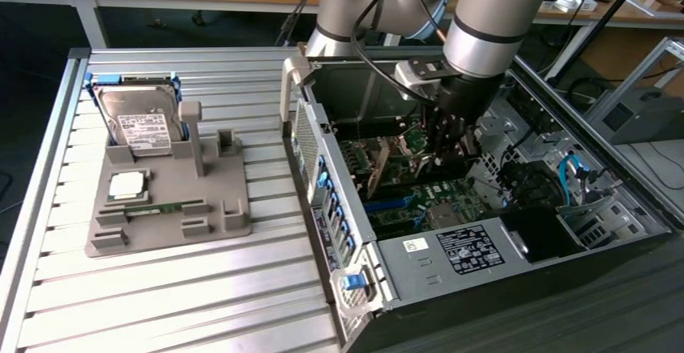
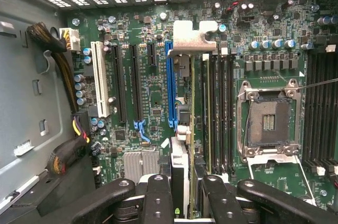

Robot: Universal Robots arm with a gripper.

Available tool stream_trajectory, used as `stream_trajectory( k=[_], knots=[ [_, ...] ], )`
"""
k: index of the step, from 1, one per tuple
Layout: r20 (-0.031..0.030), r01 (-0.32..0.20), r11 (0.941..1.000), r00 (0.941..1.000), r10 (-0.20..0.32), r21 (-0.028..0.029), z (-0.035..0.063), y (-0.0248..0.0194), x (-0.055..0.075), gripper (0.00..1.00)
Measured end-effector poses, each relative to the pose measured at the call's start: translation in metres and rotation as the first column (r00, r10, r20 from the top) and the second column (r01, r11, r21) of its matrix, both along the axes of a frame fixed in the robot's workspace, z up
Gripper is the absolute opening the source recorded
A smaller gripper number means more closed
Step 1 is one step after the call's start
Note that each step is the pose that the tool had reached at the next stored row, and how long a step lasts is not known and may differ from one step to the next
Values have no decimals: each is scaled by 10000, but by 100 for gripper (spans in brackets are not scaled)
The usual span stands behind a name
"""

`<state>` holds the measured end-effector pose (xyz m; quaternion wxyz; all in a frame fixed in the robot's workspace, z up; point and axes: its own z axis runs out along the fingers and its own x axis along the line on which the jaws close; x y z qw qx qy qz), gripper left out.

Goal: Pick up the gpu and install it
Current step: 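Insert the gpu into the slot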

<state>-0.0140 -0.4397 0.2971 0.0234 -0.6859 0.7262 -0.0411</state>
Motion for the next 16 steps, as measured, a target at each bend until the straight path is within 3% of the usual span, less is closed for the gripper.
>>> stream_trajectory(
  k=[16],
  knots=[
    [0,0,10000,10000,0,-1,-39,0,0,27]
  ],
)
